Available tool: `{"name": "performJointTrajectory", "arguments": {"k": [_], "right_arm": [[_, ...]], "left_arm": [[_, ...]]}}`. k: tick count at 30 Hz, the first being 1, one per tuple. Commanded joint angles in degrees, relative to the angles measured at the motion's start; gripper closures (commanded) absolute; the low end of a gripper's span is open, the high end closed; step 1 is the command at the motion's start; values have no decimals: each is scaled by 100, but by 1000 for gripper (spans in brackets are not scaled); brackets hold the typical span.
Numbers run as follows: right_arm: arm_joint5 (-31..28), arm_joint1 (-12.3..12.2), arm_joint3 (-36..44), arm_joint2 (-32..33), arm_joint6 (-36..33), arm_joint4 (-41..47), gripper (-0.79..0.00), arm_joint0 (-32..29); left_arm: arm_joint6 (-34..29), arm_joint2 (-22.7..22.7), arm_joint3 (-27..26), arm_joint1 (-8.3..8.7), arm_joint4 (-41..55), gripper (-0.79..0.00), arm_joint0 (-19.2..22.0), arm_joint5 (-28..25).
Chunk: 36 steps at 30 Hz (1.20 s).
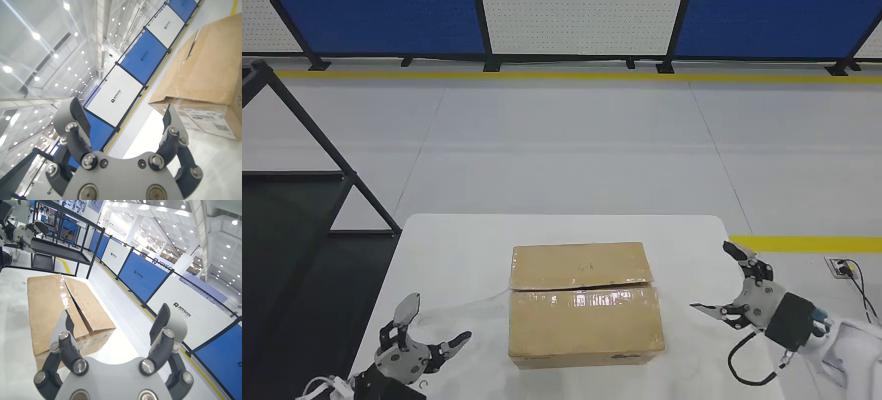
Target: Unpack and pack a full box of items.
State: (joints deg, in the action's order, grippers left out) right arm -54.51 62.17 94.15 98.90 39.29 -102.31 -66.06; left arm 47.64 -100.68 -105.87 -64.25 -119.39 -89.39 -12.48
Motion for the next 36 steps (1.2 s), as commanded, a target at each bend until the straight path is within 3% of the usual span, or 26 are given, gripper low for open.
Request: {"name": "performJointTrajectory", "arguments": {"k": [1, 6, 10, 12, 14, 16, 20, 23, 25, 33, 36], "right_arm": [[3, 0, 0, 0, 90, -23, -785, -2], [-103, -4, 21, -76, 16, -52, -785, -14], [-349, -90, -315, -598, -151, 504, -785, 117], [-349, -200, -693, -927, -628, 1076, -785, 264], [-349, -318, -1032, -1261, -1121, 2168, -785, 436], [-349, -489, -1369, -1688, -2053, 3598, -785, 609], [-349, -859, -1670, -2261, -4712, 7151, -785, 1128], [-349, -1074, -1655, -2311, -6261, 8985, -785, 1382], [-349, -1074, -1655, -2311, -6261, 8985, -785, 1382], [-349, -1074, -1655, -2311, -6261, 8985, -785, 1382], [-314, -1058, -1595, -2455, -6301, 9387, -785, 1292]], "left_arm": [[2, 1, -1, -1, -5, -785, -1, 54], [-37, 41, -1, -5, 83, -785, -13, -20], [-337, 172, 21, -19, 918, -785, 31, -641], [-525, 120, 93, -20, 1488, -785, 79, -1012], [-812, 69, 156, -10, 1986, -785, 110, -1496], [-1244, 2, 205, 7, 2526, -785, 177, -2074], [-2006, -117, 242, 41, 3607, -785, 357, -2999], [-2779, -109, 389, 82, 4653, -785, 453, -3896], [-3385, -156, 447, 117, 5154, -785, 554, -4166], [-3385, -156, 447, 117, 5154, -785, 554, -4166], [-3413, -111, 432, 110, 5237, -785, 546, -4042]]}}
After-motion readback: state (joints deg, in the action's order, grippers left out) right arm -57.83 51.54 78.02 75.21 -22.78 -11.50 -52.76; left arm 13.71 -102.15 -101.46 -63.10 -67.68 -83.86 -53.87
